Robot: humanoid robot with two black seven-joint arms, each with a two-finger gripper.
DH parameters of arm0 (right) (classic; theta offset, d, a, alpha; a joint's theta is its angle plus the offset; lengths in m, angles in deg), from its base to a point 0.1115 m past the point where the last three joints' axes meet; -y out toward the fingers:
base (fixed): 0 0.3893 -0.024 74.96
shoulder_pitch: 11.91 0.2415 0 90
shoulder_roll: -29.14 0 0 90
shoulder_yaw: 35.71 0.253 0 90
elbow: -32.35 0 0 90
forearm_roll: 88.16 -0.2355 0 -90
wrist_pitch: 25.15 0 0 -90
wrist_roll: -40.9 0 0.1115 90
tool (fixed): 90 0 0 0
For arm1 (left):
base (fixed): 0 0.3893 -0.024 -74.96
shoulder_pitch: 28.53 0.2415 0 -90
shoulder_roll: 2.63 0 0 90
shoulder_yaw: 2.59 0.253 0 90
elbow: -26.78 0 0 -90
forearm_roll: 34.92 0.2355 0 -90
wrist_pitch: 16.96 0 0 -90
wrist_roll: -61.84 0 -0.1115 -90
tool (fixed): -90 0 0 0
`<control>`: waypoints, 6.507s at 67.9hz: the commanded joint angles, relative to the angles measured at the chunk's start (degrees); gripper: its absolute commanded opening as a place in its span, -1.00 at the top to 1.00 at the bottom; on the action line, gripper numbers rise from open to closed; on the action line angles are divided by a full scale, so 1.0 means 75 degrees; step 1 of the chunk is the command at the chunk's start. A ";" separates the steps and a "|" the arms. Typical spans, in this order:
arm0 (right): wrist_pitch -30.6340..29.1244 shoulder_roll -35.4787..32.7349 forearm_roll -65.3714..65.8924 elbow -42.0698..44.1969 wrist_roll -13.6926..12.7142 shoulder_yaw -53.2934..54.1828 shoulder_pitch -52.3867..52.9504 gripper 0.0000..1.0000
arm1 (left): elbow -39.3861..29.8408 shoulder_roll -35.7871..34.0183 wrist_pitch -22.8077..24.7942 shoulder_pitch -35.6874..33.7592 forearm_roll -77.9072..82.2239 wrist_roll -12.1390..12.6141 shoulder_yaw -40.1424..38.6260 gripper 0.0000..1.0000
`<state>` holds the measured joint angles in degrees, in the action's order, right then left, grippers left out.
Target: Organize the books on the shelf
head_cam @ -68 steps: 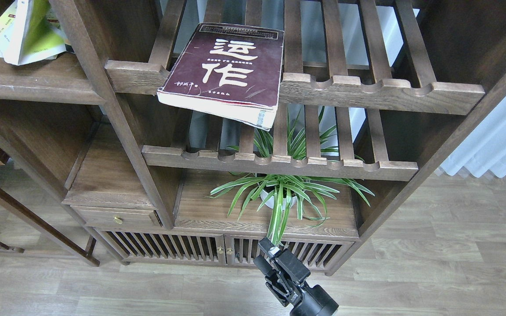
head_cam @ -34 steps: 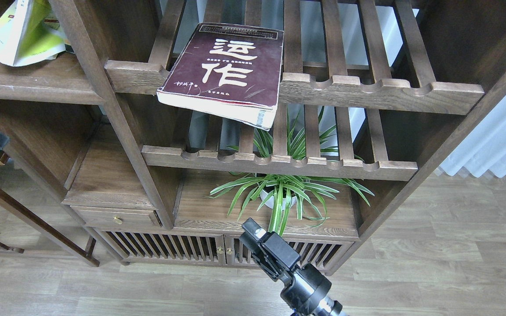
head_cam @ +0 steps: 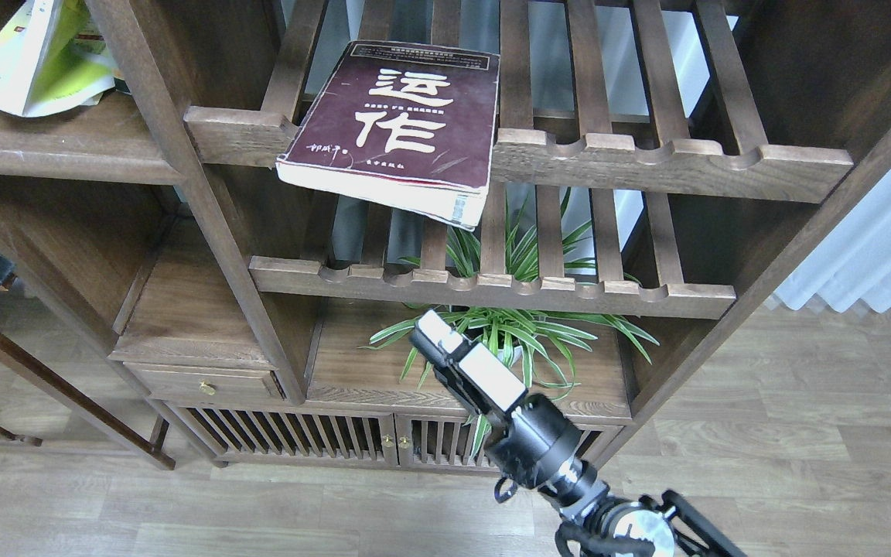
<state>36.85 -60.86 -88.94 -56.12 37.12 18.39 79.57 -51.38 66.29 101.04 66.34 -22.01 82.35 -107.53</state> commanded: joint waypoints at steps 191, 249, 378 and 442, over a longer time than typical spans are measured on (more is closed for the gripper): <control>0.0000 -0.0985 -0.0083 -0.0590 0.0867 0.0005 -0.3503 0.90 | 0.0261 0.0081 0.0000 0.0358 -0.1406 -0.0039 0.1253 -0.99; 0.0000 -0.1524 -0.0587 0.0183 0.0867 0.0170 -0.4054 0.90 | 0.0120 0.0726 0.0000 0.0639 -0.2355 -0.0027 0.3163 -0.99; 0.0000 -0.0399 -0.0505 0.0265 -0.0188 -0.1143 -0.3714 0.89 | 0.0202 0.2706 0.0000 0.0627 -0.3808 -0.0191 0.6105 0.56; 0.0000 -0.0493 -0.0270 0.0874 -0.0141 -0.0990 -0.3503 -0.96 | -0.1871 -0.0258 0.0000 0.1494 -0.3363 -0.0039 0.2368 0.85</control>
<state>36.82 -64.66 -90.84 -50.18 36.00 10.93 53.26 -63.51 66.42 101.04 76.19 -47.69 82.14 -84.72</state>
